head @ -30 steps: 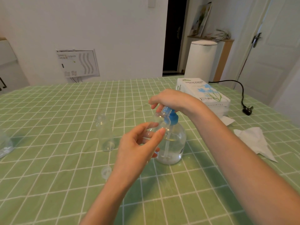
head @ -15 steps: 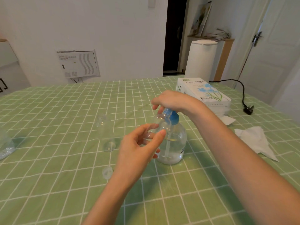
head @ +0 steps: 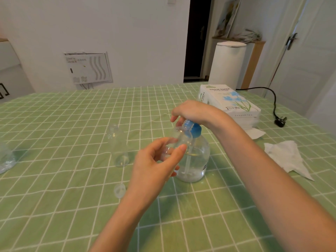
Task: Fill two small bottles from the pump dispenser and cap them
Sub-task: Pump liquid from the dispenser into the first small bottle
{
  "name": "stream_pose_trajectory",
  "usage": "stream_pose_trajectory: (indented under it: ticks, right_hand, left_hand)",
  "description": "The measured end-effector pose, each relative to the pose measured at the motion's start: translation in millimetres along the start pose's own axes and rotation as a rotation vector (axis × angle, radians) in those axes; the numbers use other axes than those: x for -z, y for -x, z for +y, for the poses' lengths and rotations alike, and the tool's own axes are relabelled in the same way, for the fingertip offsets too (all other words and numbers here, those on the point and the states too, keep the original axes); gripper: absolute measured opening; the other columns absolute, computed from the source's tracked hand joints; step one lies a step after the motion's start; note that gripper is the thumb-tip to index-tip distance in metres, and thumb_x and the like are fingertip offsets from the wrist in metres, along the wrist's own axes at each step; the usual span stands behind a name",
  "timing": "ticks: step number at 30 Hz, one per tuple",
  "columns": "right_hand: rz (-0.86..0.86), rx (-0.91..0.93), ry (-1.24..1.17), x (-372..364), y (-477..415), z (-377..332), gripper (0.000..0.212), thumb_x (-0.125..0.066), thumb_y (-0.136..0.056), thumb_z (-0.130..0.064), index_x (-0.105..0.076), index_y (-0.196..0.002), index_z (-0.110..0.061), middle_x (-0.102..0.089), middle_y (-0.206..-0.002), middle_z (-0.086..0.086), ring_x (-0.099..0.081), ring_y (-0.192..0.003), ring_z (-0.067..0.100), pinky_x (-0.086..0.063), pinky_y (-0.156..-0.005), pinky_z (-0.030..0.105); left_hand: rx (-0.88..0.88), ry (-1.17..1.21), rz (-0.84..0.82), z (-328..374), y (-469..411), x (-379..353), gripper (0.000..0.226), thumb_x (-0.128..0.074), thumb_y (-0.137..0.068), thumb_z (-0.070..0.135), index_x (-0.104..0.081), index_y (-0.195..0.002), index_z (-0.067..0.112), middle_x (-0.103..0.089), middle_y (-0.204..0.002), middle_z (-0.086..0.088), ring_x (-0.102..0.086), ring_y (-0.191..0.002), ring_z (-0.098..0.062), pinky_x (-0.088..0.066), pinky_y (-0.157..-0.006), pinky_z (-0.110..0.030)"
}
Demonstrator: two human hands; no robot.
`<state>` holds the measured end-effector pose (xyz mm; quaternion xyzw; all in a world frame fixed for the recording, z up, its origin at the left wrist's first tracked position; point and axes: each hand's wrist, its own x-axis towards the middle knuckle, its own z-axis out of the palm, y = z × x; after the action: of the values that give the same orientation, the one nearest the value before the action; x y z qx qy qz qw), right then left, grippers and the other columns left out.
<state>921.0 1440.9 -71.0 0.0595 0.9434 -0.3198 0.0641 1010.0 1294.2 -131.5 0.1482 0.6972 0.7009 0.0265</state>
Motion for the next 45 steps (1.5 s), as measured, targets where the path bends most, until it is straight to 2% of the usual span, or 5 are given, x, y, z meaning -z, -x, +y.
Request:
stream_pose_trajectory:
  ticks: [14,22,38,42,45]
  right_hand:
    - [0.045,-0.012,0.042,9.2,4.8,-9.5,0.036,-0.045,-0.093,-0.036,-0.066,-0.105,-0.009,-0.065,-0.096,0.006,-0.056,-0.083,0.021,-0.039,-0.062,0.028]
    - [0.009,-0.001,0.026,6.0,4.5,-7.3,0.024,-0.043,-0.092,-0.026,-0.063,-0.079,-0.022,-0.064,-0.105,0.005,-0.058,-0.092,0.022,-0.041,-0.061,0.028]
    - [0.031,-0.008,0.018,4.9,5.9,-6.0,0.026,-0.043,-0.093,-0.029,-0.066,-0.094,-0.016,-0.065,-0.108,0.007,-0.055,-0.093,0.022,-0.039,-0.06,0.027]
    - [0.04,-0.021,0.068,11.6,6.4,-10.7,0.032,-0.046,-0.092,-0.03,-0.065,-0.108,-0.01,-0.067,-0.109,0.011,-0.061,-0.1,0.027,-0.047,-0.078,0.035]
    - [0.005,-0.039,0.054,8.3,6.7,-11.2,0.026,-0.043,-0.093,-0.028,-0.066,-0.092,-0.016,-0.066,-0.11,0.007,-0.059,-0.096,0.025,-0.046,-0.077,0.035]
  left_hand:
    - [-0.01,0.002,-0.004,4.0,-1.7,-0.9,0.032,-0.066,-0.066,0.043,-0.068,-0.094,0.028,-0.07,-0.085,-0.012,-0.063,-0.053,-0.006,-0.046,-0.046,-0.013]
    - [0.003,-0.004,-0.004,3.7,-1.0,-0.8,0.029,-0.068,-0.07,0.038,-0.068,-0.097,0.027,-0.07,-0.087,-0.012,-0.064,-0.054,-0.007,-0.046,-0.047,-0.014]
    - [-0.008,-0.012,0.011,2.5,-1.4,-0.7,0.027,-0.069,-0.07,0.036,-0.068,-0.096,0.029,-0.07,-0.084,-0.01,-0.062,-0.054,-0.007,-0.046,-0.047,-0.014]
    - [-0.009,0.0,0.009,4.7,-2.3,-2.0,0.024,-0.068,-0.074,0.032,-0.068,-0.097,0.026,-0.068,-0.089,-0.016,-0.061,-0.054,-0.006,-0.043,-0.044,-0.012]
    - [-0.012,-0.004,0.008,4.5,-2.4,-1.8,0.024,-0.068,-0.076,0.03,-0.067,-0.099,0.025,-0.069,-0.09,-0.016,-0.062,-0.053,-0.006,-0.043,-0.044,-0.011]
